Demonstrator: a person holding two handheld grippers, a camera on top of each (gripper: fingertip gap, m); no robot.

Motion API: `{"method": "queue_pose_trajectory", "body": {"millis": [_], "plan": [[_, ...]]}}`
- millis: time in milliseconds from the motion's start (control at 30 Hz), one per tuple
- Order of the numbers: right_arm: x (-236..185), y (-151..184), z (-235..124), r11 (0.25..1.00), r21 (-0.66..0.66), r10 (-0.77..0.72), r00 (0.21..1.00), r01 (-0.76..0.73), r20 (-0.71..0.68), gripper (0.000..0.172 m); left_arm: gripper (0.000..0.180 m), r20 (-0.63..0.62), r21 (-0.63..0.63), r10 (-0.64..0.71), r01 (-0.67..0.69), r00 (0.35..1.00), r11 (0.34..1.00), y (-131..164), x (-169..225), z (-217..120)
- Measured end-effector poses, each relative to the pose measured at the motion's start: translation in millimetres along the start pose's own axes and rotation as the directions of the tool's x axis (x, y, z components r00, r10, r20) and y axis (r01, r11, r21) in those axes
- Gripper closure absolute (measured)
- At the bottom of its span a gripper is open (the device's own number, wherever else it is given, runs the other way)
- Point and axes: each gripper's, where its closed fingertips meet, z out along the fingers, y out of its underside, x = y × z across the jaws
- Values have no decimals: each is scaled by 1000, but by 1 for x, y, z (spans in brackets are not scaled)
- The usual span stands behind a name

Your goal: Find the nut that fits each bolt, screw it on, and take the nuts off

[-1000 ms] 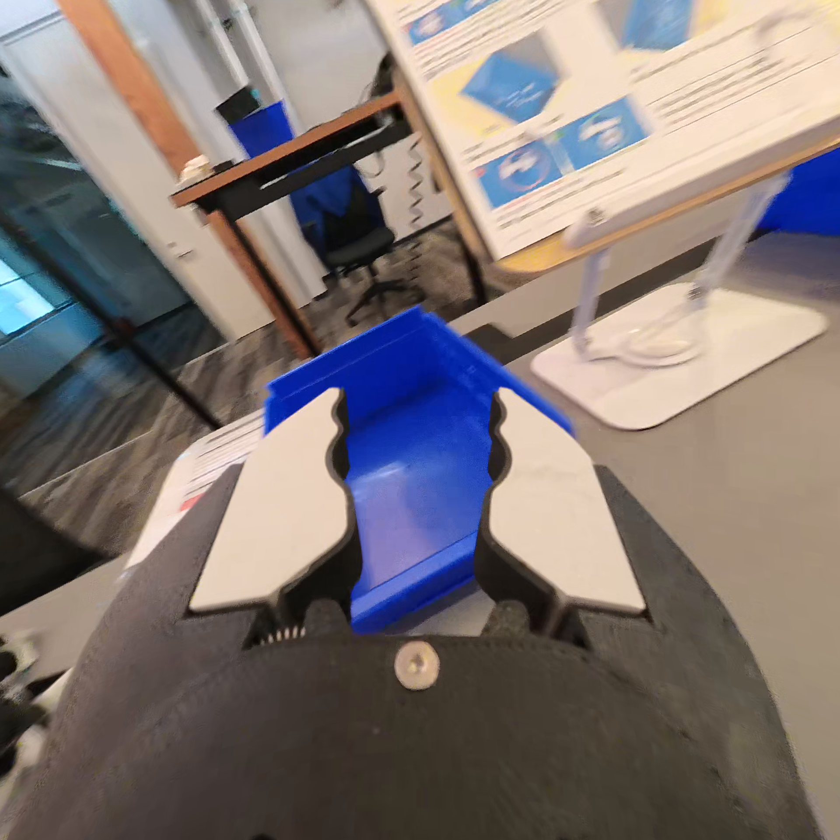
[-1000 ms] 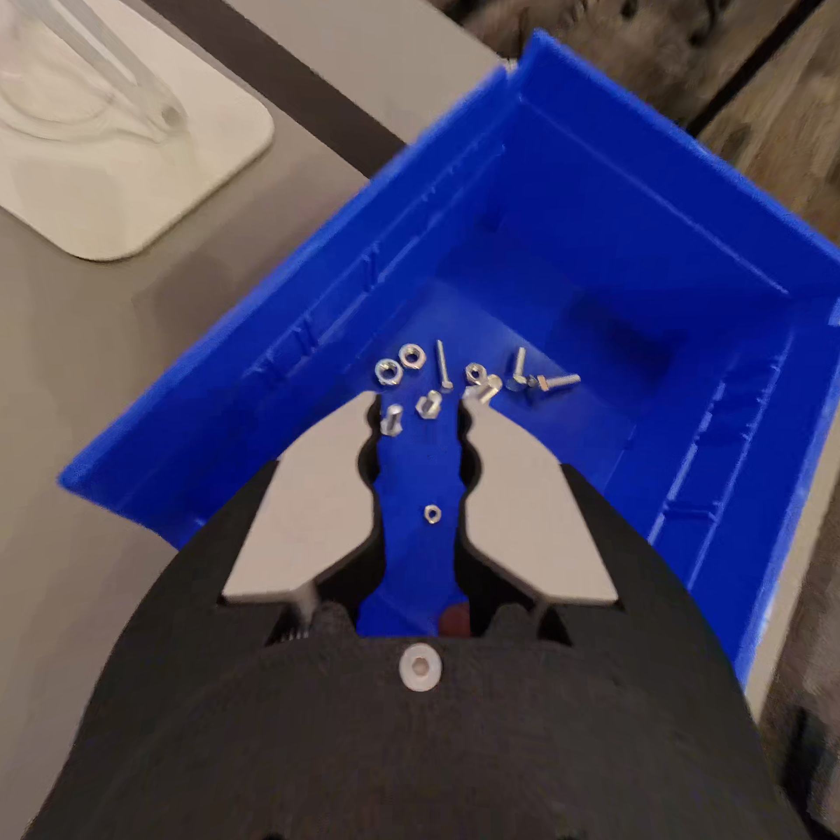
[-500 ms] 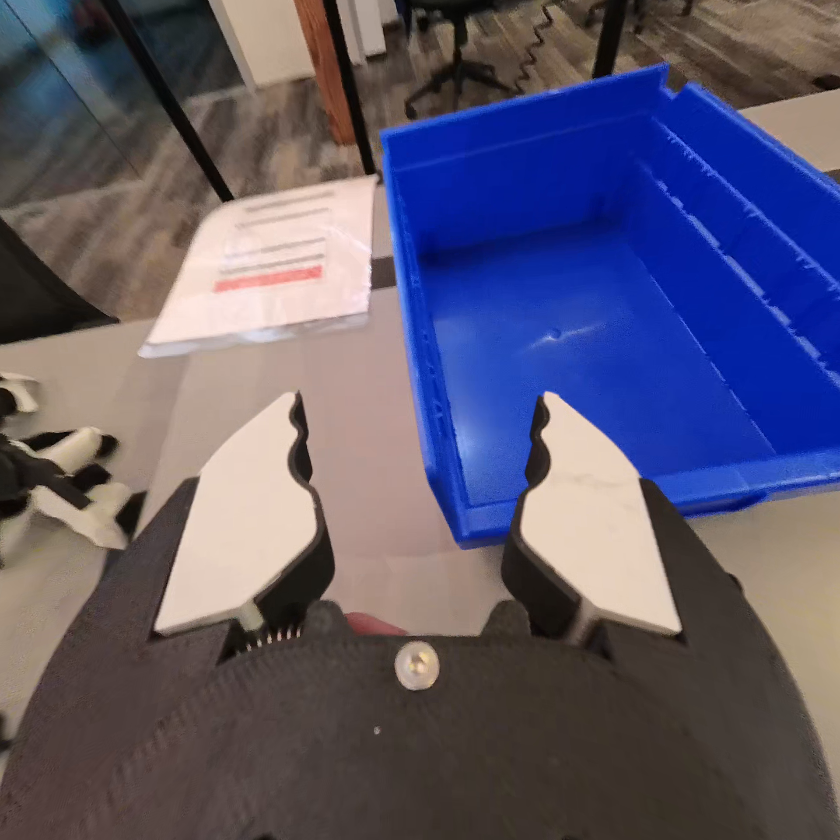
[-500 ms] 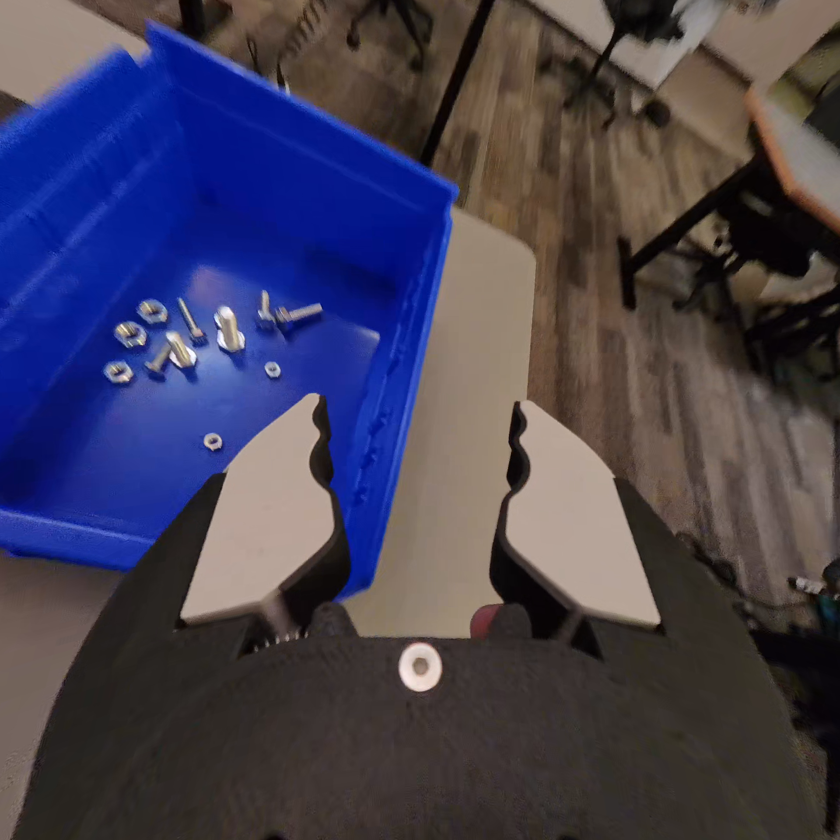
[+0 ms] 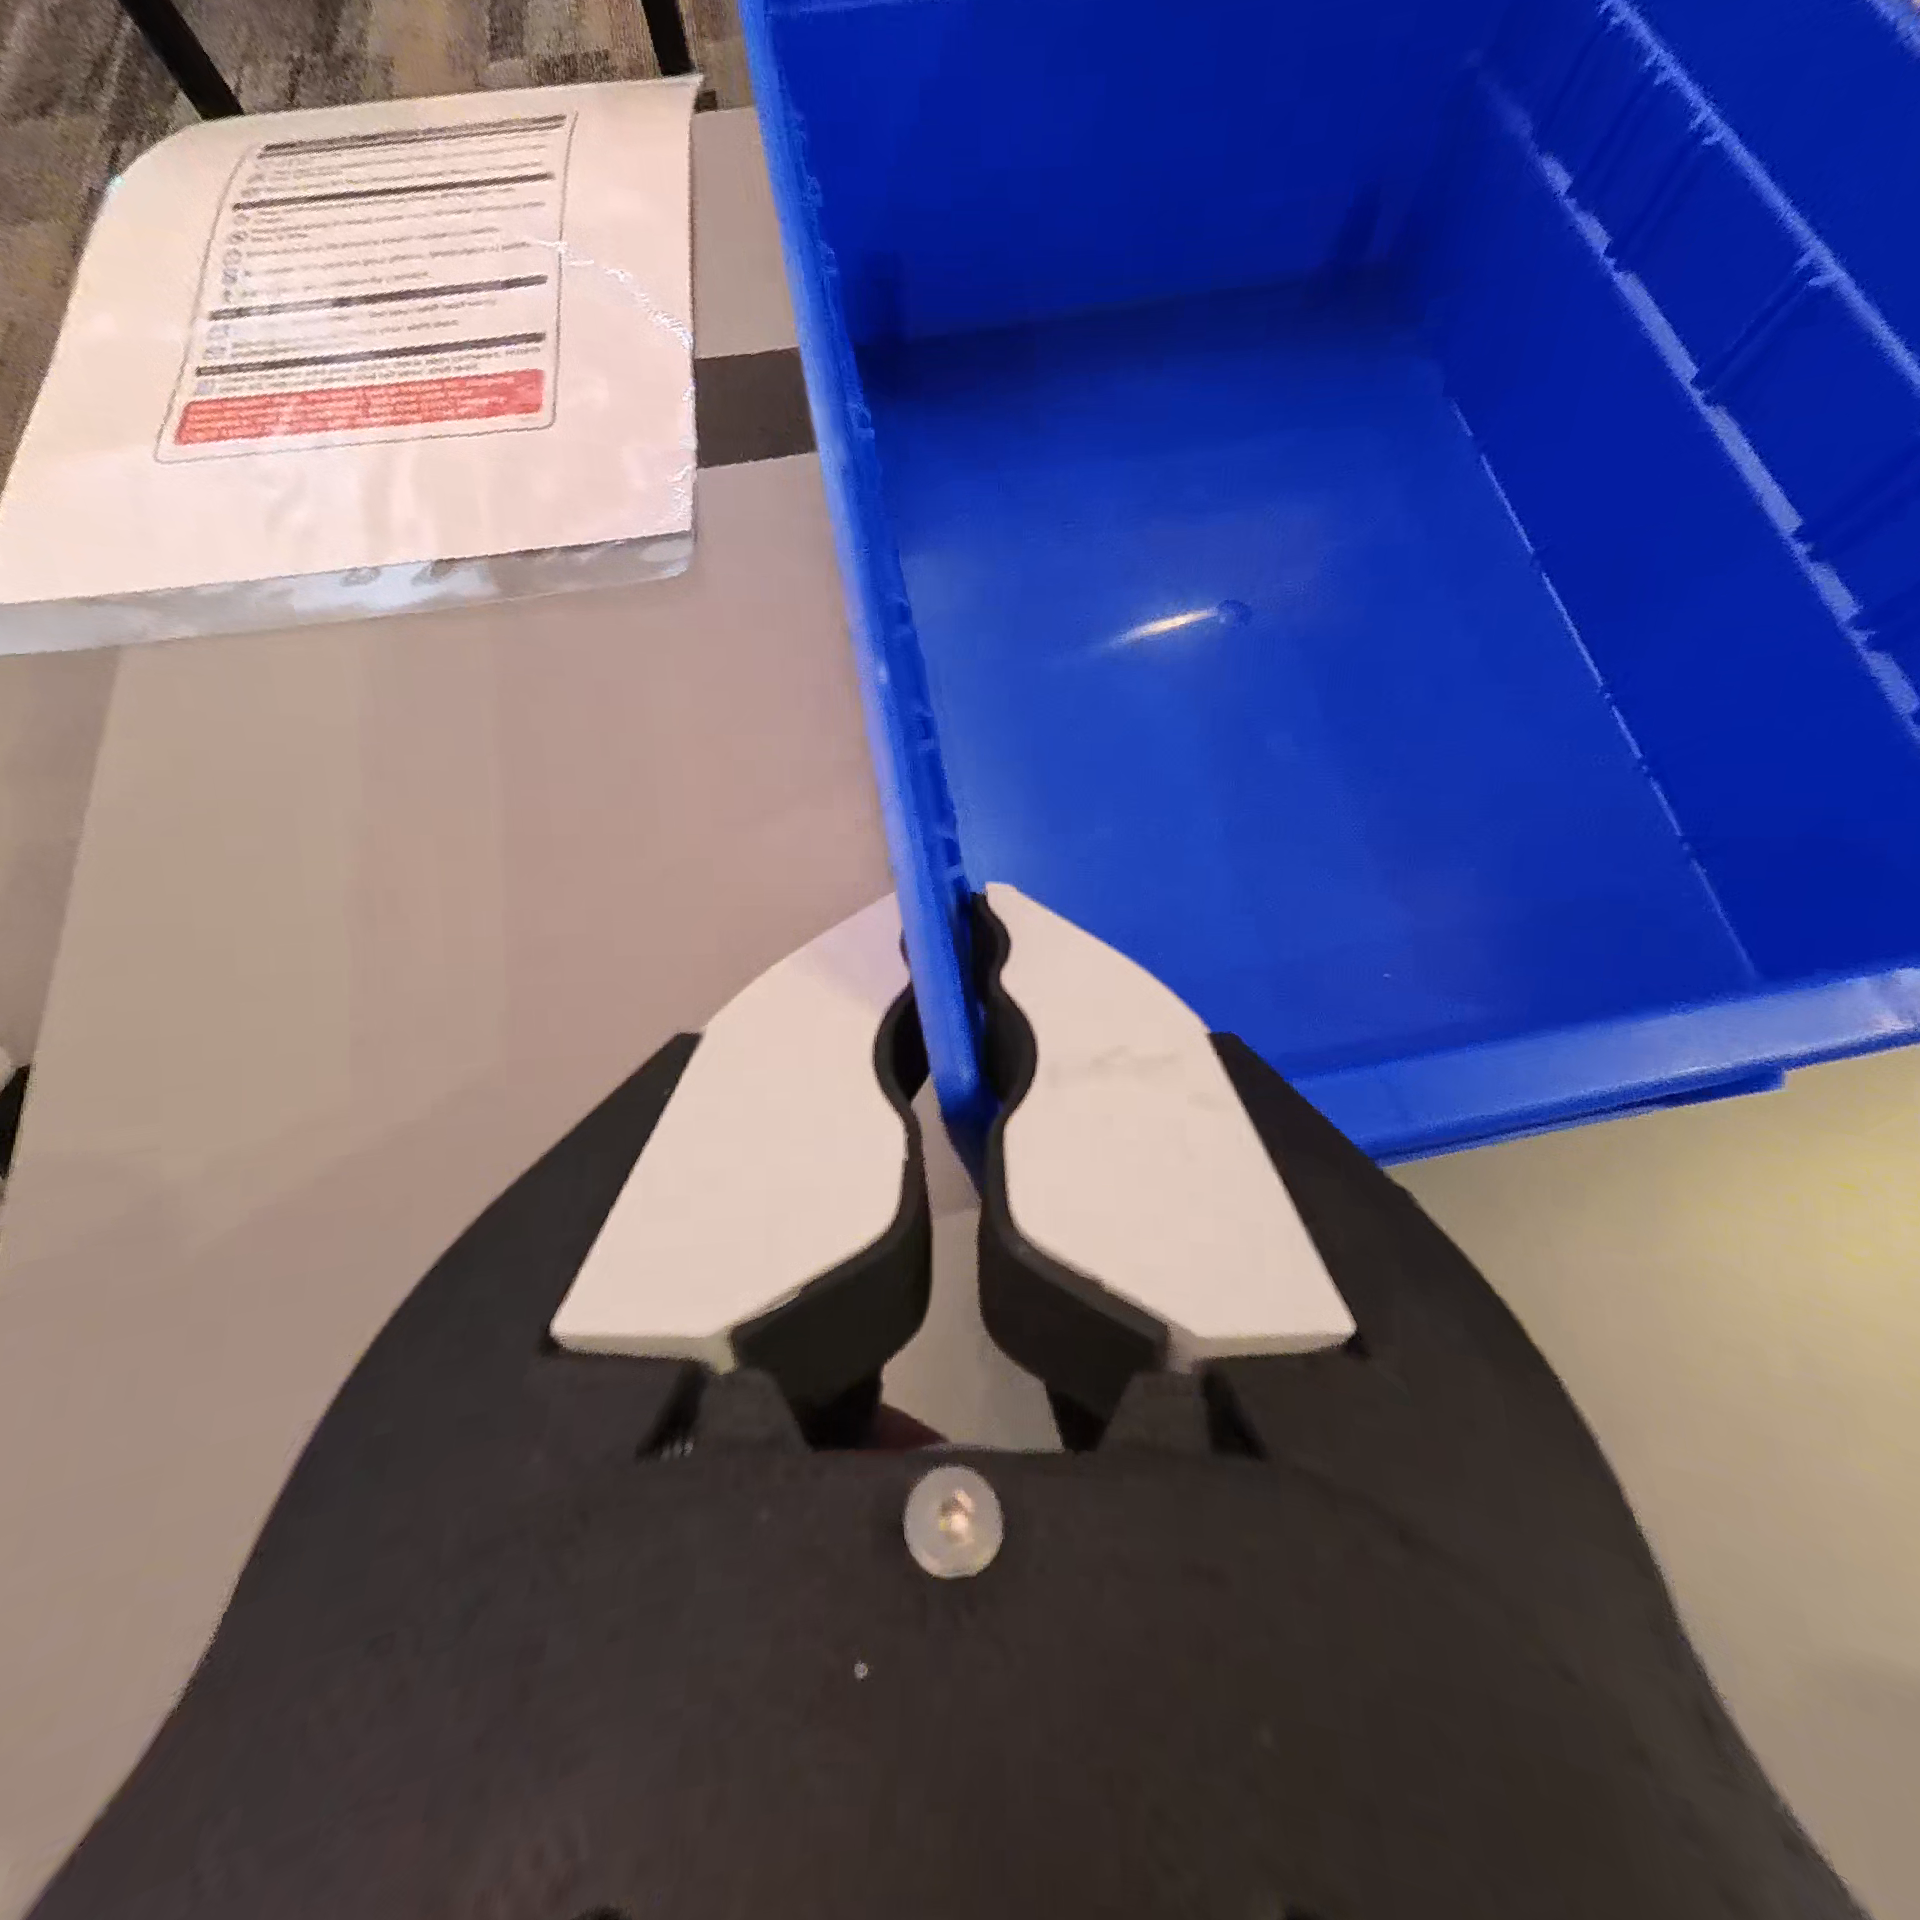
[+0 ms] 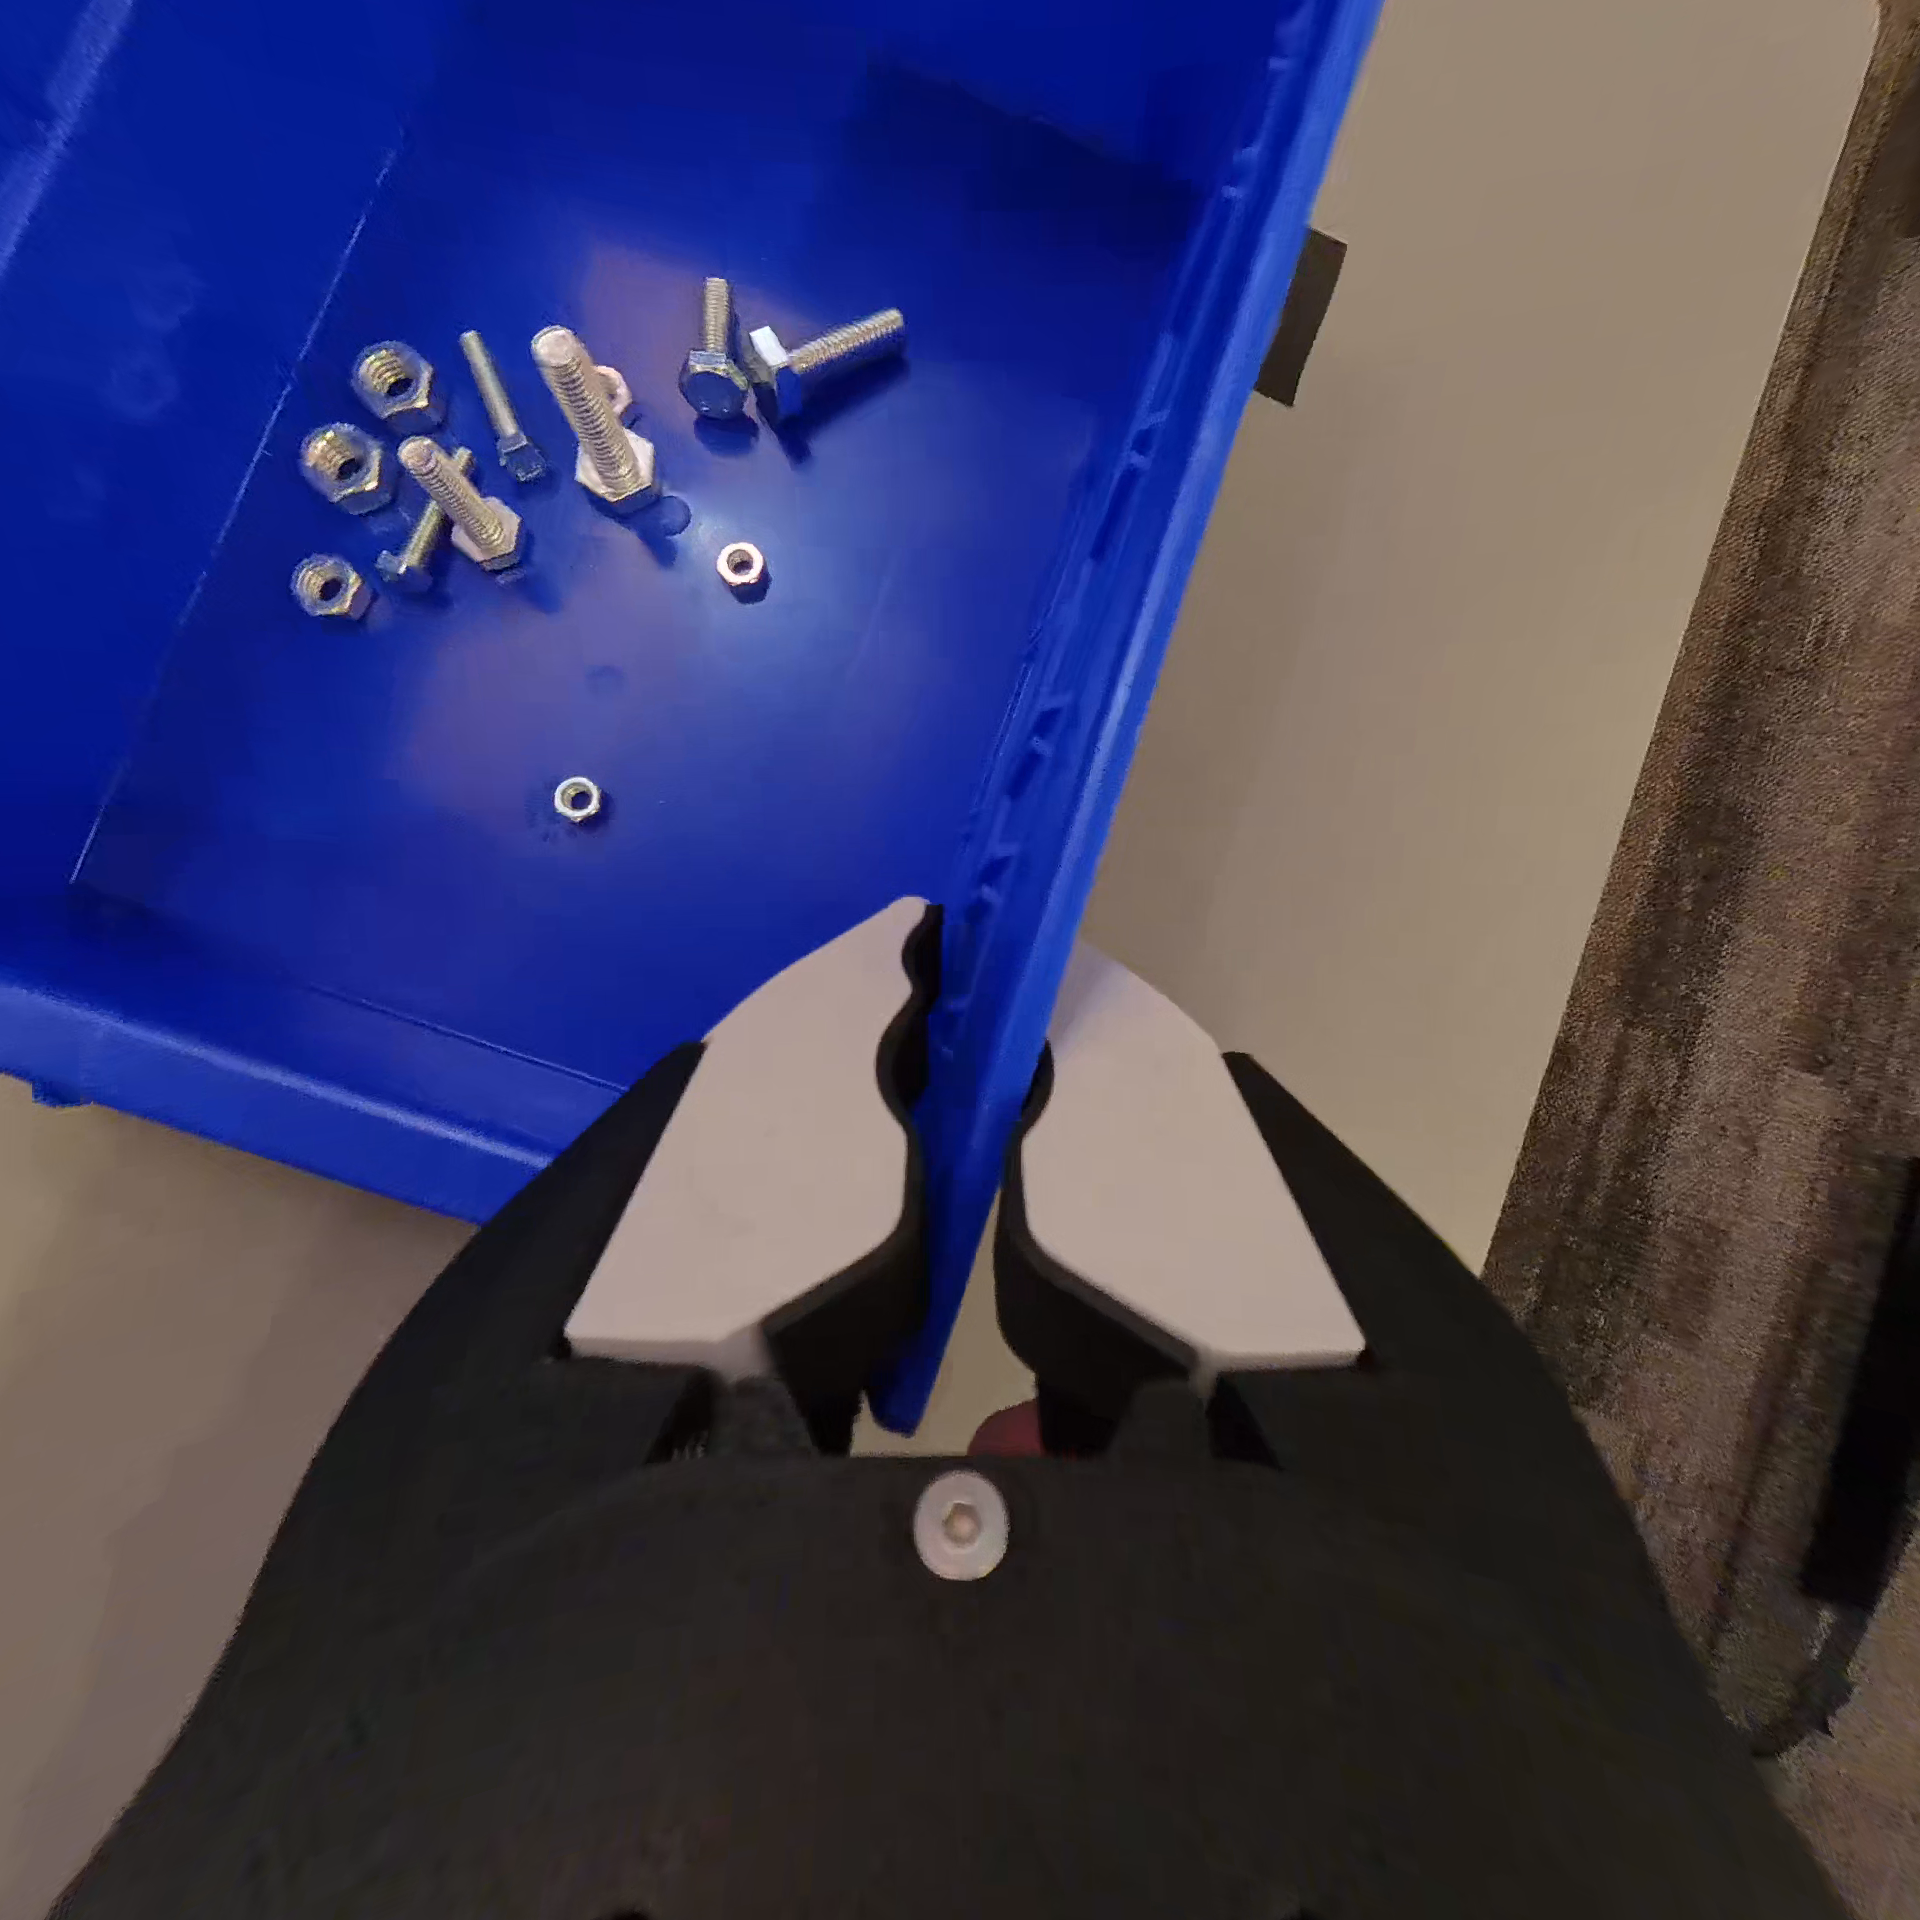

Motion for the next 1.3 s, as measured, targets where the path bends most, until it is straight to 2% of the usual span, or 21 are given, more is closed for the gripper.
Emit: {"method": "queue_pose_trajectory", "body": {"millis": [200,433,700,967,1300], "plan": [[-6,9,-7,1000,-11,-29,999,30,45,165,177,-27,69,-15,17,1000,997,4,4,-23],[-35,45,-37,994,-27,-103,987,107,119,165,176,-34,228,-33,40,999,973,2,10,-99],[-90,91,-78,965,-29,-246,942,259,230,165,176,15,299,-18,13,1000,954,27,13,-170],[-183,104,-94,909,9,-389,841,416,376,165,176,25,414,-96,77,995,907,42,-5,-239],[-340,51,-69,871,63,-444,725,488,526,166,176,76,500,-155,97,985,860,46,-39,-294]]}}
